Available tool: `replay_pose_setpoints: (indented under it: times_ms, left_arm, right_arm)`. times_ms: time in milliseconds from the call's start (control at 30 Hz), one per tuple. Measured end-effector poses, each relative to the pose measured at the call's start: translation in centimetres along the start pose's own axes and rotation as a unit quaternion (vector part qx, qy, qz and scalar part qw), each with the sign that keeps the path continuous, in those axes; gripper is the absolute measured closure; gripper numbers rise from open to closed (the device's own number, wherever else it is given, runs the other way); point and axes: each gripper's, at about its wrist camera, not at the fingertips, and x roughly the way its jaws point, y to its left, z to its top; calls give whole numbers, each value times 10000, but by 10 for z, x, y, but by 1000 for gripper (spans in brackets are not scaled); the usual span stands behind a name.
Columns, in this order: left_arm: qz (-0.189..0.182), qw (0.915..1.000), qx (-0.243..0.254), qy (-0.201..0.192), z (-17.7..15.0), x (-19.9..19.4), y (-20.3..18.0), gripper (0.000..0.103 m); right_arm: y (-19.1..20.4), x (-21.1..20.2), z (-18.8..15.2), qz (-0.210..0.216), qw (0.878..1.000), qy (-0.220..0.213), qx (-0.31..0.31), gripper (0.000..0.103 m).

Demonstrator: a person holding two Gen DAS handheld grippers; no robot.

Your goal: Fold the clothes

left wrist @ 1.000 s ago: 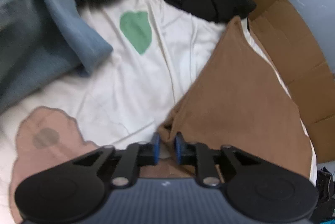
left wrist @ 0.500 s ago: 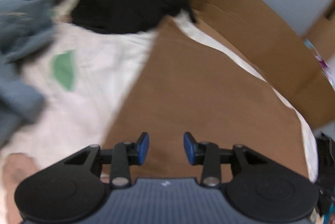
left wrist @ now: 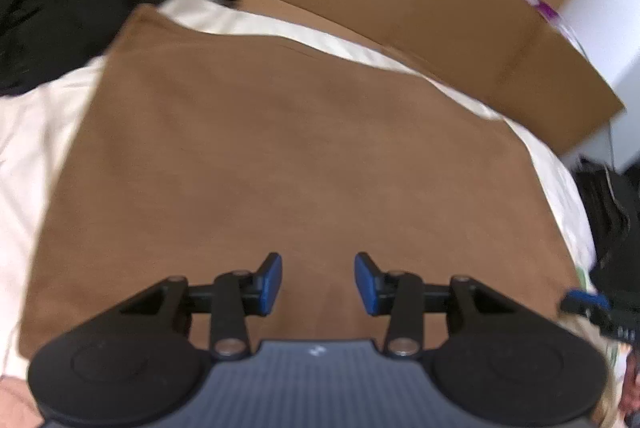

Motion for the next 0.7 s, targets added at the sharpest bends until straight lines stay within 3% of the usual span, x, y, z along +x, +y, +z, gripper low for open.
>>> replay_pose_setpoints:
  times_ms: [433, 700]
  left_arm:
    - [-986, 9903, 920, 328, -19, 27, -77, 56]
    - [-1423, 9761, 1577, 471, -27, 42, -120, 58]
  right_arm:
    - [0, 28, -14, -215, 9987, 464, 4, 66]
    - [0, 17, -10, -298, 9994, 151, -8, 65]
